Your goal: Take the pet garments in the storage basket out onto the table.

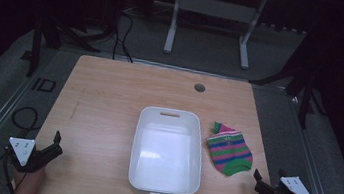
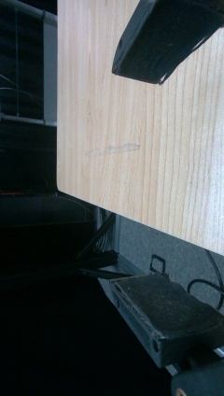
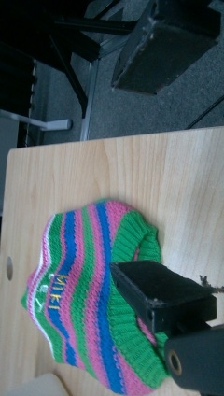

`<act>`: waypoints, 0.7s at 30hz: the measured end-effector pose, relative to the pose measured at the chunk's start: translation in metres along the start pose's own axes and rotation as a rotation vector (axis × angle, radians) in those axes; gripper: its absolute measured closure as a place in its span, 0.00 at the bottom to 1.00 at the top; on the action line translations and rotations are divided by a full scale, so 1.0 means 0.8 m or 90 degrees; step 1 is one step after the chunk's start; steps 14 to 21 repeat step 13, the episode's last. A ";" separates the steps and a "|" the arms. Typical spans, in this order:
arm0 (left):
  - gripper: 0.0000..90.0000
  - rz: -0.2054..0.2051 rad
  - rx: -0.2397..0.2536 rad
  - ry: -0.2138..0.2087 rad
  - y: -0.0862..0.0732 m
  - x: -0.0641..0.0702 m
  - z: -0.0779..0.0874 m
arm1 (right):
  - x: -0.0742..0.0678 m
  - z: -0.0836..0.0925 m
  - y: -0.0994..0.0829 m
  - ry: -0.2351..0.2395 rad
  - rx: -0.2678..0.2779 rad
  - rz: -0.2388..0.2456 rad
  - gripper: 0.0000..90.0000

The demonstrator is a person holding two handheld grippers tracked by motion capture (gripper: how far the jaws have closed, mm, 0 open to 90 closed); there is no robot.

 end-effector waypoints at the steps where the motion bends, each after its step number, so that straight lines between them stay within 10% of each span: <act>1: 0.02 0.000 0.000 0.001 0.000 0.000 0.000 | 0.001 0.000 0.000 0.000 0.003 -0.008 0.12; 21: 0.02 0.002 0.002 0.001 0.000 0.000 0.000 | 0.004 -0.002 -0.001 -0.011 0.002 -0.014 0.14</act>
Point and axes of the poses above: each handheld gripper's, and its own axes: z roughly backward along the jaws, y roughly out of its top, x roughly to its right, the point moved 5 cm from there along -z, roughly forward along the jaws, and after that the axes turned 9 degrees about -x, right-handed, at the moved point
